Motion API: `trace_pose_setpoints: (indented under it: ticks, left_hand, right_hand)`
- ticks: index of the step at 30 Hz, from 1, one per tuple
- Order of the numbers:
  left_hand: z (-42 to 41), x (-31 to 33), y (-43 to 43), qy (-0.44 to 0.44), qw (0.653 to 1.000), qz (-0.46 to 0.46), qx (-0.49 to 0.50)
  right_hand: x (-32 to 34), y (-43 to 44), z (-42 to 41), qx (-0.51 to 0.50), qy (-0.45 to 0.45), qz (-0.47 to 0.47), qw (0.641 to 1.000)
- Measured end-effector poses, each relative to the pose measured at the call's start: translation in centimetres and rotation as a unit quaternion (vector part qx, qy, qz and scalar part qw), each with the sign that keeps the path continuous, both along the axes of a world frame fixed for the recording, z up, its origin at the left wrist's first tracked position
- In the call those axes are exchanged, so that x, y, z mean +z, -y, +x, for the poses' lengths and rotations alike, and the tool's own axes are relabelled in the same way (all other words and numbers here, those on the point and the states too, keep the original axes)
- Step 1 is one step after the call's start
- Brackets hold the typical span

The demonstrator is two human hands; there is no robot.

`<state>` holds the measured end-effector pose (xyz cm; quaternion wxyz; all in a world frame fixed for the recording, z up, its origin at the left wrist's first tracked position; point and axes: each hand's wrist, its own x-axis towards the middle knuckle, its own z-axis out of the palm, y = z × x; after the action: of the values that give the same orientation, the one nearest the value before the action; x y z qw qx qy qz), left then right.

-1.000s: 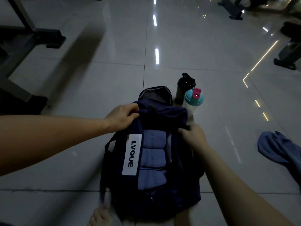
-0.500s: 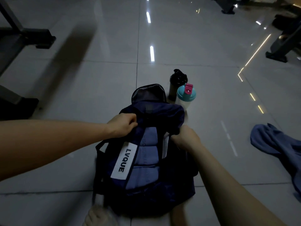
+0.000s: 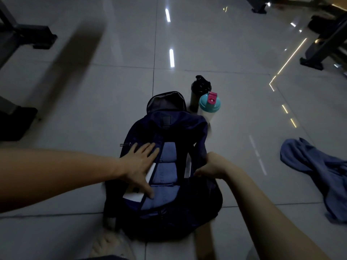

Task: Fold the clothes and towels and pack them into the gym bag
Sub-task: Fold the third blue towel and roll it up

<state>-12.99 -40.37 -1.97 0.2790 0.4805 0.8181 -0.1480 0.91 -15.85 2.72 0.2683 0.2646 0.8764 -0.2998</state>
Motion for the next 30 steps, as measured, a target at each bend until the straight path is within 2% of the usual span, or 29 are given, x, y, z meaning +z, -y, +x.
trace_pose_setpoints:
  ticks: [4,8,15,17,21,24,27,30]
  left_hand:
    - [0.6,-0.8,0.9,-0.034,0.999,-0.004,-0.001]
    - [1.7,-1.5,0.8,-0.068,0.998,-0.011,0.003]
    - [1.8,-0.9,0.2,-0.049,0.999,-0.02,0.011]
    - [2.1,-0.3,0.0,-0.047,0.998,-0.028,0.016]
    - [1.8,1.1,-0.1,-0.048,0.998,-0.028,0.016]
    - [1.7,2.6,0.2,-0.073,0.997,-0.005,0.004]
    - [1.9,4.0,0.5,-0.141,0.989,0.029,0.011]
    - [2.6,5.0,0.8,-0.205,0.971,0.089,0.087]
  right_hand:
    - [0.1,0.5,0.7,-0.004,0.009,-0.001,1.0]
    - [0.4,0.1,1.5,-0.039,0.005,-0.045,0.998]
    - [2.1,-2.7,3.8,-0.066,0.053,-0.086,0.993]
    - [2.1,-2.3,4.2,-0.087,0.034,-0.092,0.991]
    - [0.8,-0.2,5.3,-0.167,-0.064,-0.11,0.978]
    - [0.8,0.4,6.7,-0.204,-0.099,-0.09,0.97]
    - [1.6,-0.2,7.9,-0.247,-0.114,-0.055,0.961]
    - [2.2,-0.2,9.0,-0.256,-0.103,0.002,0.961]
